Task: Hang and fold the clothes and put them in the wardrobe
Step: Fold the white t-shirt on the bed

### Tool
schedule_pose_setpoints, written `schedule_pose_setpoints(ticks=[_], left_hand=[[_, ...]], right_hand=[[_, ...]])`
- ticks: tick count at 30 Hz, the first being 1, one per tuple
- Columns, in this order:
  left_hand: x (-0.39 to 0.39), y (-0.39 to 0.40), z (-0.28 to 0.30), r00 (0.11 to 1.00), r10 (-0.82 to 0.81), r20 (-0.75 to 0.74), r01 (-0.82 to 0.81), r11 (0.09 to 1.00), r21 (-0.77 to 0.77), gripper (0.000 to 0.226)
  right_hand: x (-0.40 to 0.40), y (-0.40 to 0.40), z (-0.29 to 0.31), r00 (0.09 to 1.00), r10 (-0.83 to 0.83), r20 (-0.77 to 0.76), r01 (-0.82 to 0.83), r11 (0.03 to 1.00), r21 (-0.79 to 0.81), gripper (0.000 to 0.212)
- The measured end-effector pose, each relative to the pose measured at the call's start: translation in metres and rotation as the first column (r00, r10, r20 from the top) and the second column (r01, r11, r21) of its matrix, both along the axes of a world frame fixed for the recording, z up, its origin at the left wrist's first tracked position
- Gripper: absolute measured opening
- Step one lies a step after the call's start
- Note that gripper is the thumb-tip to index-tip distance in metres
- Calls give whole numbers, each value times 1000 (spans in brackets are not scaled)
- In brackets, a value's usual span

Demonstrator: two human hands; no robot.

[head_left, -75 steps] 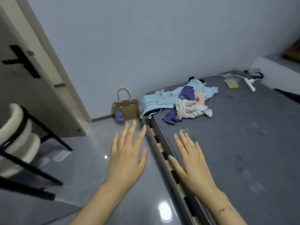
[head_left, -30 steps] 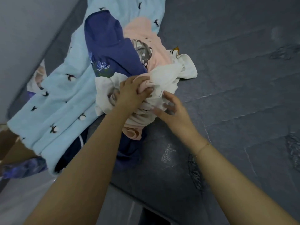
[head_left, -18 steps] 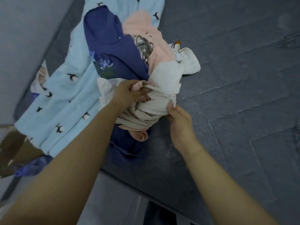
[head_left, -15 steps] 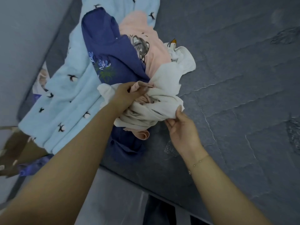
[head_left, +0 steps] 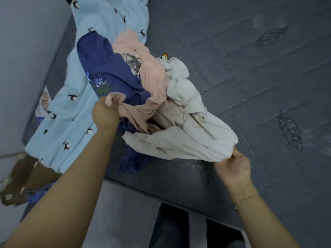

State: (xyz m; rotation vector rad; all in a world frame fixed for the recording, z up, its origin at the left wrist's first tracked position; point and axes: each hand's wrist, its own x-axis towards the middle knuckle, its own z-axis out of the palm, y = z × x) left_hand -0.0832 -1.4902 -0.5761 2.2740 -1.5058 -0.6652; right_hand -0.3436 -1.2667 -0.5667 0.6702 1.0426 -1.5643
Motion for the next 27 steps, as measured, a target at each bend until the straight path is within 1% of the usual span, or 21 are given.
schedule_pose_setpoints(ticks=[1, 2, 3, 4, 5, 7, 8, 9, 10, 11, 12, 13, 14, 15, 16, 17, 19, 21, 22, 24, 27], left_hand=[[6, 1, 3, 993, 90, -77, -92, 995, -32, 36], [9, 2, 7, 968, 157, -196, -172, 983, -59, 31], [12, 2, 9, 925, 190, -329, -225, 972, -73, 23], [11, 3, 11, 909, 166, -382, -208, 975, -72, 19], [8, 5, 13, 930, 108, -352, -128, 991, -36, 29], [-6, 19, 12, 977, -39, -210, 63, 992, 107, 67], [-16, 31, 11, 985, -105, -135, 125, 980, 155, 82], [-26, 45, 7, 979, -199, -55, 205, 967, 155, 87], [-40, 60, 4, 947, -321, 9, 318, 939, 130, 85], [-53, 75, -1, 895, -447, 0, 444, 890, 101, 77], [-68, 89, -5, 826, -557, -87, 563, 822, 86, 68], [-83, 104, -8, 749, -634, -193, 658, 746, 104, 59], [-98, 118, -12, 688, -667, -285, 718, 681, 140, 54], [-112, 130, -15, 660, -662, -355, 743, 645, 180, 52], [-125, 140, -18, 666, -629, -401, 736, 643, 212, 51], [-138, 148, -21, 692, -581, -428, 705, 670, 230, 50], [-161, 156, -24, 757, -493, -428, 621, 746, 240, 49], [-179, 162, -26, 778, -473, -413, 590, 777, 222, 51], [-191, 168, -27, 765, -493, -415, 604, 772, 197, 52], [-217, 186, -29, 701, -564, -436, 670, 731, 132, 53], [-265, 224, -35, 613, -634, -471, 761, 635, 135, 53]], right_hand=[[-9, 7, 0, 1000, -12, -25, 12, 1000, 9, 56], [-17, 13, 2, 999, -4, -42, 5, 1000, 10, 59], [-23, 19, 2, 997, 27, -76, -25, 999, 32, 47], [-28, 25, 1, 991, 82, -105, -75, 995, 67, 30], [-33, 32, -4, 980, 147, -134, -131, 984, 122, 30], [-40, 43, -13, 944, 296, -144, -262, 940, 218, 38], [-39, 48, -14, 919, 369, -138, -331, 913, 237, 40], [-37, 51, -15, 884, 442, -149, -395, 880, 264, 45], [-35, 55, -17, 844, 505, -178, -448, 848, 283, 52], [-32, 57, -18, 807, 546, -226, -470, 825, 314, 56], [-28, 59, -18, 781, 561, -276, -467, 817, 338, 55], [-26, 61, -19, 763, 561, -322, -456, 820, 346, 48], [-25, 63, -18, 755, 549, -357, -444, 830, 338, 39], [-26, 65, -18, 753, 536, -381, -434, 840, 325, 31], [-30, 68, -18, 753, 527, -394, -427, 847, 315, 26], [-38, 73, -18, 758, 513, -402, -417, 856, 306, 25], [-61, 86, -19, 757, 490, -433, -396, 870, 294, 24], [-85, 104, -19, 716, 502, -485, -399, 864, 307, 19], [-100, 118, -18, 698, 508, -505, -400, 861, 313, 15], [-131, 147, -15, 662, 538, -522, -422, 843, 334, 9], [-178, 199, -11, 621, 581, -527, -433, 814, 388, 11]])
